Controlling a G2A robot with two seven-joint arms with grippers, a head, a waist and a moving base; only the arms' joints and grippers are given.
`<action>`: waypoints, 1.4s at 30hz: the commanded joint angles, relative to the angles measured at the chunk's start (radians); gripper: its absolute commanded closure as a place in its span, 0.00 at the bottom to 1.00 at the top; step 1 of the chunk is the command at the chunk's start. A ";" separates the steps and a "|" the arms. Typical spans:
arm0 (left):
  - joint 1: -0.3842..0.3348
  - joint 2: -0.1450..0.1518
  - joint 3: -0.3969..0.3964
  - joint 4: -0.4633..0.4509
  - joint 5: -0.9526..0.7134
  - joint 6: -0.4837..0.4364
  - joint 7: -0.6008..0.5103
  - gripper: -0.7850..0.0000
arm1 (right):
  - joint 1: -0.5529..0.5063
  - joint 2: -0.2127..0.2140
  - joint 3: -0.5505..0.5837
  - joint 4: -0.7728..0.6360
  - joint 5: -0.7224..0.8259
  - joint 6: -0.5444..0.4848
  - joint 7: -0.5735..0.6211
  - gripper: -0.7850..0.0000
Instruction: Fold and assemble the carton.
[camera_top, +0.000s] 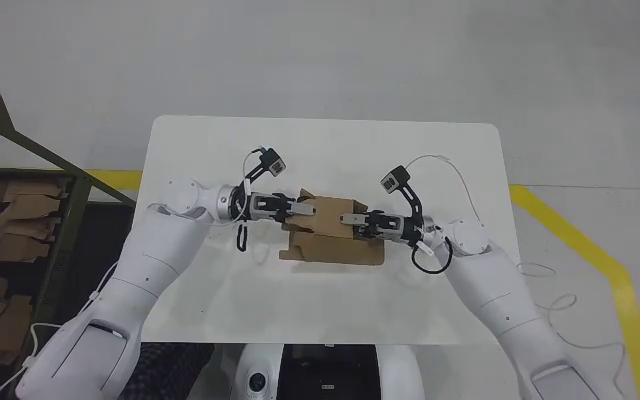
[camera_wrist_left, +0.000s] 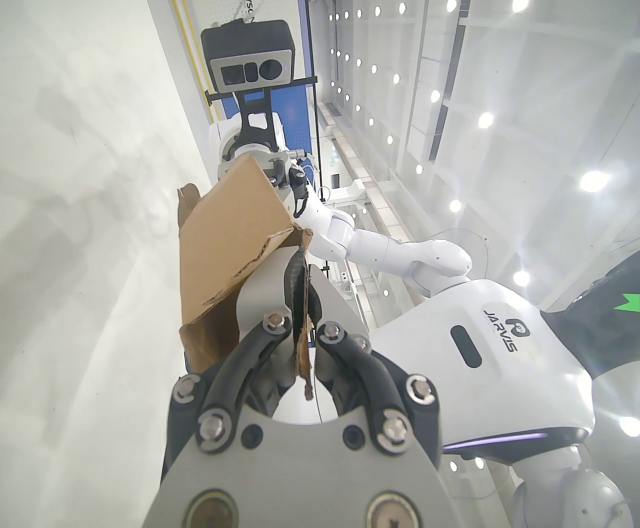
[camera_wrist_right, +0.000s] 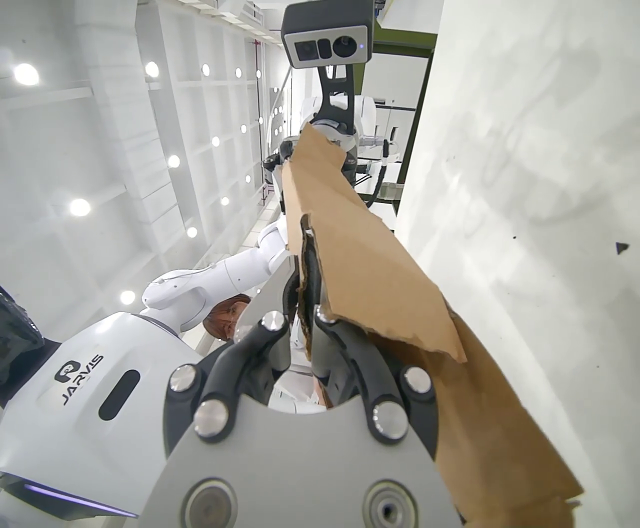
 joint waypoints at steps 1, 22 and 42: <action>-0.001 0.001 -0.003 0.000 -0.003 0.001 -0.001 0.63 | -0.001 0.001 0.002 -0.001 -0.010 0.002 -0.006 1.00; 0.036 0.008 -0.058 -0.086 -0.110 0.048 -0.048 0.00 | -0.060 0.005 0.021 -0.048 -0.109 -0.011 -0.144 1.00; 0.044 -0.006 -0.038 -0.135 -0.059 0.026 -0.026 0.00 | -0.077 -0.007 -0.019 -0.095 -0.147 -0.008 -0.174 1.00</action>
